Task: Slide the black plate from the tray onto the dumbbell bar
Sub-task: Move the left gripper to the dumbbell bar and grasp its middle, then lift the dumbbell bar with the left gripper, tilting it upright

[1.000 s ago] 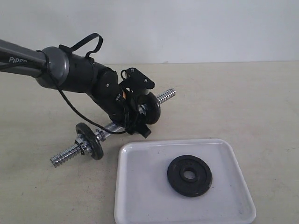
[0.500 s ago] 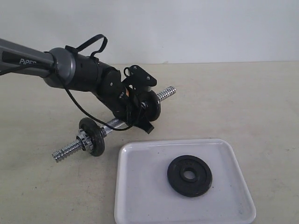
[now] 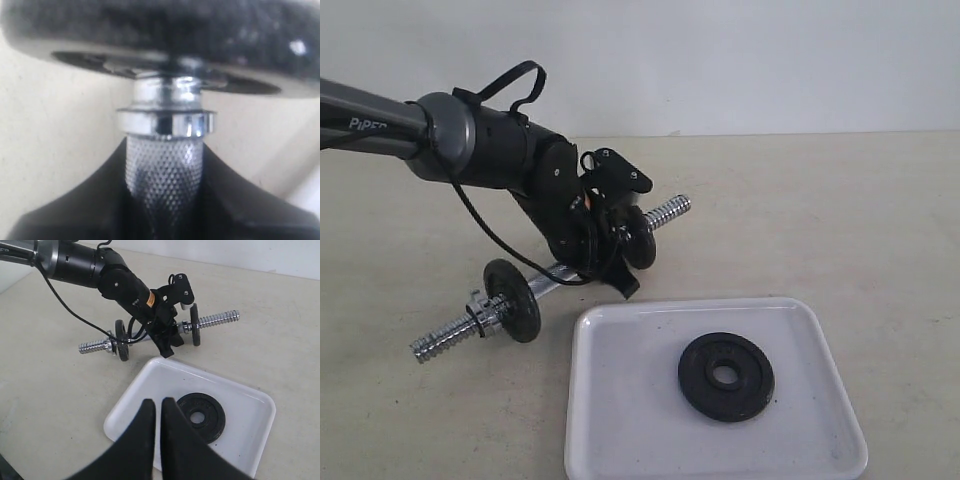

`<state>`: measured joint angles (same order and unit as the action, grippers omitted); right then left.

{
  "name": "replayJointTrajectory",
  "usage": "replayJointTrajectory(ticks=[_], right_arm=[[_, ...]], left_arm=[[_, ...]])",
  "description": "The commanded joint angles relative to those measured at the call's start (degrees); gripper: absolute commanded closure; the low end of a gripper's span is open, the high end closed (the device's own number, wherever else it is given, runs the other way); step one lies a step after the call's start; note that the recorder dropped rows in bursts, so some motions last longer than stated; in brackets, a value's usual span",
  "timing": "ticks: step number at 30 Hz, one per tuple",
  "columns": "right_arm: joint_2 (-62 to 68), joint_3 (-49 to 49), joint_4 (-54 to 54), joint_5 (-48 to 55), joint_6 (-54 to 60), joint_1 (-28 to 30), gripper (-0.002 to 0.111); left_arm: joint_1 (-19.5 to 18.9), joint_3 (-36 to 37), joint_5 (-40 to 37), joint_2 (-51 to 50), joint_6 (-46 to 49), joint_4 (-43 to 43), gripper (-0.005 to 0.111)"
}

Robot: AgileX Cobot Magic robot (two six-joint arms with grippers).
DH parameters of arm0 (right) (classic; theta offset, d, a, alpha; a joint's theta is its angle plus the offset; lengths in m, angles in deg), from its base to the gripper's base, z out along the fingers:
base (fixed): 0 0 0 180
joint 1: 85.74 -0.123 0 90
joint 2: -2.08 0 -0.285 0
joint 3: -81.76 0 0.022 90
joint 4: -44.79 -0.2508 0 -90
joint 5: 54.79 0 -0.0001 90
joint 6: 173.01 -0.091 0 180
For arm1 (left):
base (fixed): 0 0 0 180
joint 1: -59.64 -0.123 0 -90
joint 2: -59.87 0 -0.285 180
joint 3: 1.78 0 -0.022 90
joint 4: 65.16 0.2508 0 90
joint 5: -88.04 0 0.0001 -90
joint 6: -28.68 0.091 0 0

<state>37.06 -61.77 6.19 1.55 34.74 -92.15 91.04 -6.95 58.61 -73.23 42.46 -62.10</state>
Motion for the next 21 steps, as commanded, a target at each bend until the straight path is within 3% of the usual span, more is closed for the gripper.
replayJointTrajectory(ticks=[1,13,21], right_arm=[[0.21,0.25,0.40,-0.38,0.25,0.08,0.108],[0.21,0.25,0.83,0.27,0.66,0.08,0.108],[0.21,0.25,1.54,-0.25,1.32,0.08,0.108]], left_arm=[[0.25,1.01,-7.44,3.04,3.23,0.61,0.102],[0.25,1.37,-7.44,8.12,3.24,-2.10,0.102],[0.25,6.56,-5.08,15.32,5.77,-1.99,0.102]])
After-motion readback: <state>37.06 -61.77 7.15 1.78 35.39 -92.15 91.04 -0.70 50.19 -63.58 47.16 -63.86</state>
